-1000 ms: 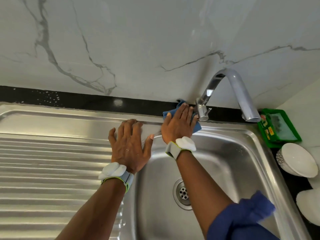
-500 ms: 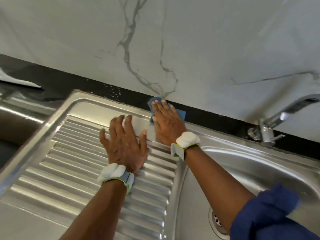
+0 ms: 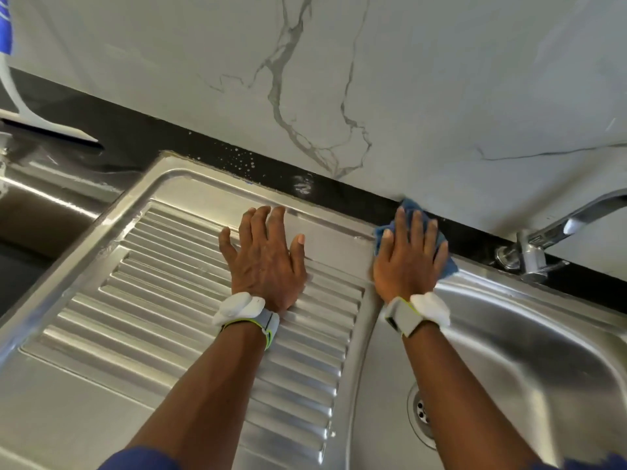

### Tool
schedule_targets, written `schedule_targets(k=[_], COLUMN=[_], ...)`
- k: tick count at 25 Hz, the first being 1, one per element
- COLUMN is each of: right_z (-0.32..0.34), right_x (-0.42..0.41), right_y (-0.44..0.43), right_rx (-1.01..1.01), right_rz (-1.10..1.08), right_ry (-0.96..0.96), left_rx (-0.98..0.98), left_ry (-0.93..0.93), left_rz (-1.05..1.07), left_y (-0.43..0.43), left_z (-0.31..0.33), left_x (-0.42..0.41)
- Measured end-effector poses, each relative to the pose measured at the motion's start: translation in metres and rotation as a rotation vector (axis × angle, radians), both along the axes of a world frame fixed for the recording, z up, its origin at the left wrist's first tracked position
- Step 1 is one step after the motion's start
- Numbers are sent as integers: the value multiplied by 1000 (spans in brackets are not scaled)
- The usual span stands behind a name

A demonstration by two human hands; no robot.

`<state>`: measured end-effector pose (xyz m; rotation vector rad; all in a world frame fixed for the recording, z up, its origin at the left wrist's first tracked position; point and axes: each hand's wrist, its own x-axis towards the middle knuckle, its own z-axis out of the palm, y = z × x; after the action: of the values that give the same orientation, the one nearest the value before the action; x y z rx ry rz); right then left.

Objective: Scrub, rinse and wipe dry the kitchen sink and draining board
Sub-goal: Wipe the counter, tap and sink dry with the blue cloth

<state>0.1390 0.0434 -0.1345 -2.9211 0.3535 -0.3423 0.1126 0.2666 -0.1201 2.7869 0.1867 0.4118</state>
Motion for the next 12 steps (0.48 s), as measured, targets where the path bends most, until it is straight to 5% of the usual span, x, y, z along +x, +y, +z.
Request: schedule_targets(k=[6, 12], right_z=[3, 4], right_x=[-80, -47], right_y=[23, 78], right_rx=[34, 27], right_rz=[785, 449], right_ry=[123, 157], left_rx=[-81, -228], left_ry=[-40, -106], left_rz=[40, 138], left_y=[1, 23], left_z=[2, 10], left_x=[1, -31])
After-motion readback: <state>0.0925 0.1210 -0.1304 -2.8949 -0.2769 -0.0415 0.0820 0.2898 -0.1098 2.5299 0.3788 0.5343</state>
